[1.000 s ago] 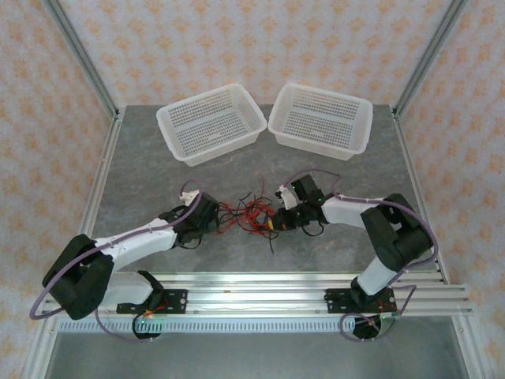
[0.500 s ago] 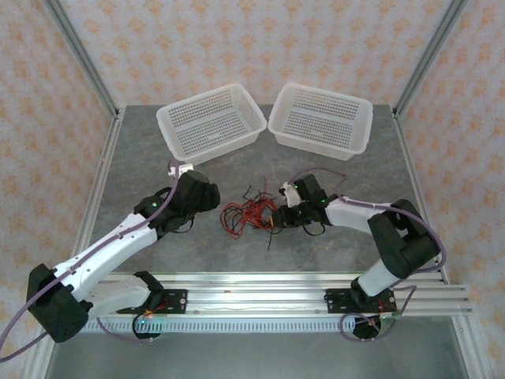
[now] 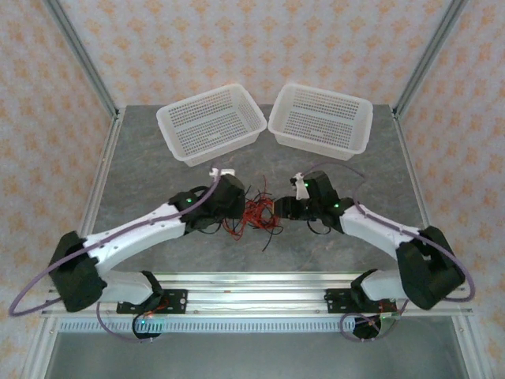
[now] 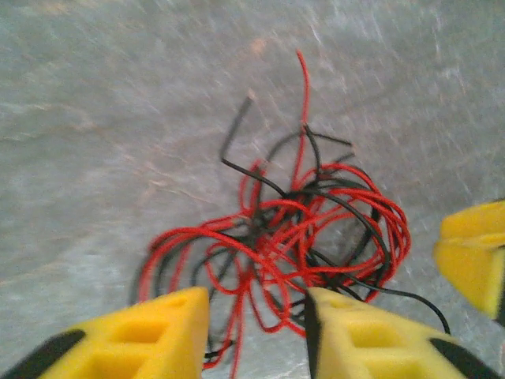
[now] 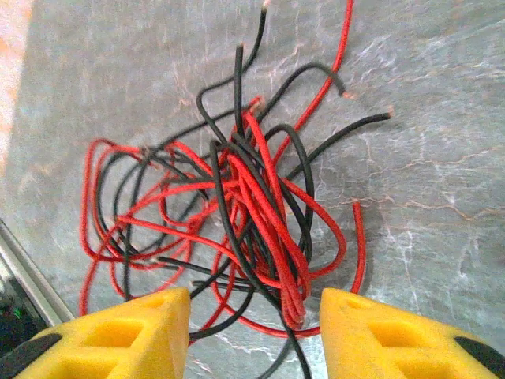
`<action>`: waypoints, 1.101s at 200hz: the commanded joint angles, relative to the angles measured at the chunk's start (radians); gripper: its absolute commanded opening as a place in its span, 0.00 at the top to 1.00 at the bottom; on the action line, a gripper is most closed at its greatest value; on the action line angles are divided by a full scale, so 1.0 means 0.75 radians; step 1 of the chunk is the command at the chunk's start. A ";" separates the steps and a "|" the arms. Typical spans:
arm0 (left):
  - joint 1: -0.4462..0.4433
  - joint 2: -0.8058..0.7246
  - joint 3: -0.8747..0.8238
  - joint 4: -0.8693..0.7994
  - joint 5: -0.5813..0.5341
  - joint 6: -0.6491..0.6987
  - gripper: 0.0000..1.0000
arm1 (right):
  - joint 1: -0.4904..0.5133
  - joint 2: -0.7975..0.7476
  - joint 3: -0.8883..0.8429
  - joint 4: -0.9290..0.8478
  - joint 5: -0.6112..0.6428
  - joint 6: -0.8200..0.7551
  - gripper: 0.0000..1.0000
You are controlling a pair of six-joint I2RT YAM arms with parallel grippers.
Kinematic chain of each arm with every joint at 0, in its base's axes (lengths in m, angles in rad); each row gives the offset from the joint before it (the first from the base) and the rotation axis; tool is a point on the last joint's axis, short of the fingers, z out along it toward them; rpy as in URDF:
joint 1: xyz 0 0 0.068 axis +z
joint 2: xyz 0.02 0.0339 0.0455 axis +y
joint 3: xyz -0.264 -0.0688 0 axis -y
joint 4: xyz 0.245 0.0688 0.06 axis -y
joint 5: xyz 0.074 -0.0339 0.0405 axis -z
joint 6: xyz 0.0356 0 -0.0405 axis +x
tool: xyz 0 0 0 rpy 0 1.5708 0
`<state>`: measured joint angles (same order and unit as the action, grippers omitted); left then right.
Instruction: Untangle the cables
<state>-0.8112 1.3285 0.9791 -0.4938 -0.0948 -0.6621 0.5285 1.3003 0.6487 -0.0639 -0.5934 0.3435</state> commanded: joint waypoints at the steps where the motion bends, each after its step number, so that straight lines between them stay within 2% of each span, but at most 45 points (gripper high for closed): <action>1: -0.003 0.084 -0.048 0.164 0.072 -0.032 0.75 | 0.029 -0.098 -0.072 0.005 0.158 0.157 0.53; 25: -0.004 0.131 -0.126 0.228 0.071 -0.066 0.89 | 0.085 -0.154 -0.152 0.069 0.244 0.272 0.52; 47: -0.002 0.160 -0.215 0.294 0.076 -0.101 0.91 | 0.138 -0.134 -0.205 0.189 0.266 0.331 0.52; 83: 0.015 0.211 -0.364 0.454 0.096 -0.156 0.96 | 0.225 0.034 -0.179 0.342 0.295 0.373 0.52; 139: 0.140 0.313 -0.579 0.644 0.080 -0.167 0.99 | 0.274 0.281 -0.176 0.538 0.368 0.450 0.56; 187: 0.161 0.325 -0.626 0.717 0.110 -0.152 1.00 | 0.281 0.364 -0.205 0.762 0.417 0.498 0.66; 220: 0.168 0.321 -0.637 0.714 0.104 -0.152 1.00 | 0.283 0.406 -0.156 0.752 0.446 0.465 0.91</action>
<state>-0.7246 1.4914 0.5541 0.0284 0.0399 -0.7776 0.7345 1.5852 0.4973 0.4469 -0.3222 0.7086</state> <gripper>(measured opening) 0.045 0.168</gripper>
